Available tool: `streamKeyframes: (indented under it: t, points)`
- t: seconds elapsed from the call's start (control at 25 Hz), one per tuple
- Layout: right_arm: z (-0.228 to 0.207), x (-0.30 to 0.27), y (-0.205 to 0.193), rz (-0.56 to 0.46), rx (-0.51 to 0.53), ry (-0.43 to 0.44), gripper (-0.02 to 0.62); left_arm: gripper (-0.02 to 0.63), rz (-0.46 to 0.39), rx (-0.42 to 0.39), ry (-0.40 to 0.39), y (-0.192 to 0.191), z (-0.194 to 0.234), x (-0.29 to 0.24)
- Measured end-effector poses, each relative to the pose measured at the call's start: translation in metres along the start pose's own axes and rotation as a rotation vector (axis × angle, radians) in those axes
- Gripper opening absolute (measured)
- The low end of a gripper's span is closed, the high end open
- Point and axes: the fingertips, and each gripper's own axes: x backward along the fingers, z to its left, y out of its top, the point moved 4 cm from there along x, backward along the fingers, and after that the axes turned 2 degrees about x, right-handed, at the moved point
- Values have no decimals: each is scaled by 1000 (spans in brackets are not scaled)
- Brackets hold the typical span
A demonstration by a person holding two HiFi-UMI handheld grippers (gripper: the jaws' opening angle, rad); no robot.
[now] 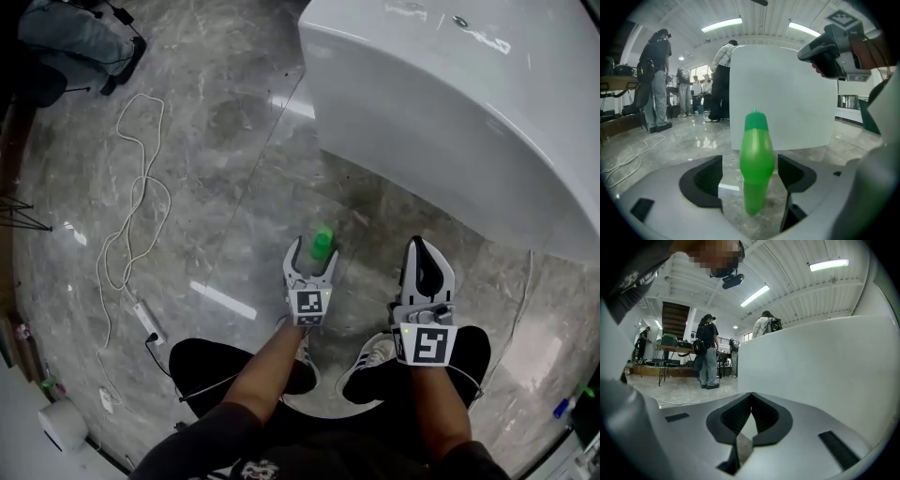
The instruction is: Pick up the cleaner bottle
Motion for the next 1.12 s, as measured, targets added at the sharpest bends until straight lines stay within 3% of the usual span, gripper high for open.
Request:
streamKeyframes:
  t: [0.24, 0.68, 0.84, 0.88, 0.96, 1.0, 1.12]
  points:
    - [-1, -6, -27, -9, 4, 21, 15, 359, -17, 6, -16, -34, -7, -31]
    - [-11, 12, -44, 12, -26, 9, 15, 356, -65, 18, 35, -38, -4, -65]
    - [-11, 13, -47, 1, -45, 10, 15, 350, -74, 13, 19, -39, -4, -72]
    - [-9, 12, -47, -2, -47, 14, 17, 331, -73, 8, 18, -39, -4, -73]
    - [-6, 12, -48, 0, -45, 20, 15, 218, -71, -4, 23, -40, -5, -72]
    - [-5, 12, -47, -3, -46, 25, 17, 195, -70, -5, 26, -40, -5, -71]
    - [-1, 11, -48, -4, -44, 38, 17, 192, -72, 2, 29, -39, -5, -72]
